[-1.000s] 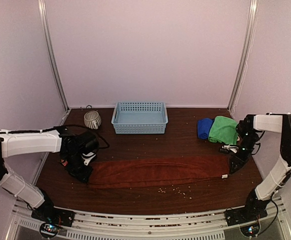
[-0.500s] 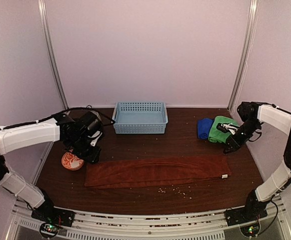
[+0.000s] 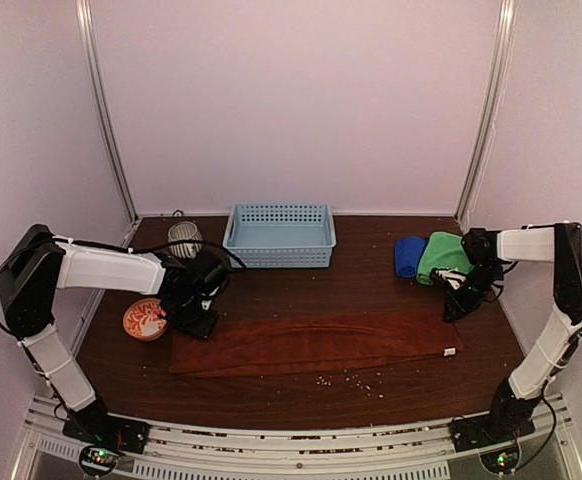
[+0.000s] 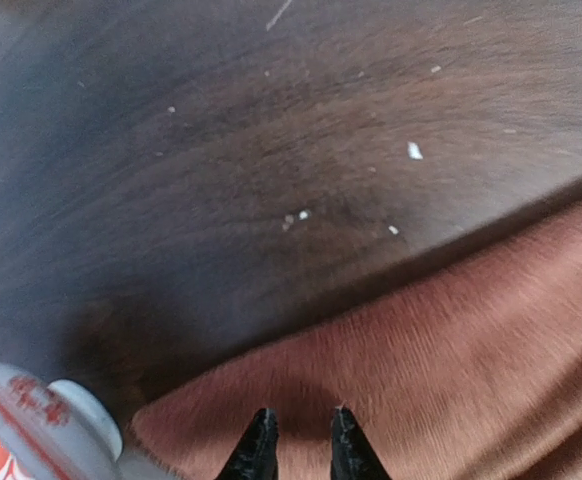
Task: Roll the towels
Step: Smooth out the towel at the center of the board.
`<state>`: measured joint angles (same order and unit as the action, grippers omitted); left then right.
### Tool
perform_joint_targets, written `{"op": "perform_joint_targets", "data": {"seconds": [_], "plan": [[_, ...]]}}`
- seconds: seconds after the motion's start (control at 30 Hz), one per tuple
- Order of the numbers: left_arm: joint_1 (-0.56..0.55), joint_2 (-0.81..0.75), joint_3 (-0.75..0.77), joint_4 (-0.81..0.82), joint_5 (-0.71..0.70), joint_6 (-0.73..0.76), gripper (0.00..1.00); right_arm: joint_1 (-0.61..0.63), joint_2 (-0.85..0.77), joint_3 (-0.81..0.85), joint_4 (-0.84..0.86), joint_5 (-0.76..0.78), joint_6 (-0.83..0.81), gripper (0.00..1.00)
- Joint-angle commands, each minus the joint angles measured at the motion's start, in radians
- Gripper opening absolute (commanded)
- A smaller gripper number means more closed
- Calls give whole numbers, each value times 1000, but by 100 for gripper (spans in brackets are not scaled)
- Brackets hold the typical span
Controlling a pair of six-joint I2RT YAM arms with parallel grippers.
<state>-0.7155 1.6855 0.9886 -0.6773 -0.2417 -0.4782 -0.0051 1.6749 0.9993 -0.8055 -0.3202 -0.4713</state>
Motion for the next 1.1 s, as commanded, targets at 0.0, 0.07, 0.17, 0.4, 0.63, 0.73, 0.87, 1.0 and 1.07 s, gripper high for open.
{"op": "perform_joint_targets", "data": {"seconds": [0.0, 0.07, 0.17, 0.4, 0.63, 0.73, 0.87, 1.0, 1.07], "plan": [[-5, 82, -3, 107, -47, -4, 17, -66, 42, 7, 72, 106, -17, 24], [-4, 130, 24, 122, -65, 1, 16, -83, 61, 12, 82, 112, -22, 24], [-5, 176, 76, 146, -94, 5, 15, -102, 81, 22, 97, 123, -25, 23], [-5, 232, 185, 122, -110, 21, 15, -144, 66, 51, 93, 142, -29, 22], [-4, 139, 130, 59, -146, -12, 16, -127, -111, 41, -25, -14, -51, 26], [-3, 80, 93, 34, -186, -35, 18, -65, -153, 15, -17, -62, -38, 26], [29, 57, 32, 32, -202, -47, 20, 14, -90, 7, 26, -55, -8, 25], [51, 67, -17, 53, -196, -41, 20, 27, -1, -1, 88, -38, 24, 23], [56, 78, -31, 57, -183, -38, 20, 27, 24, -16, 110, -6, 29, 22]]}}
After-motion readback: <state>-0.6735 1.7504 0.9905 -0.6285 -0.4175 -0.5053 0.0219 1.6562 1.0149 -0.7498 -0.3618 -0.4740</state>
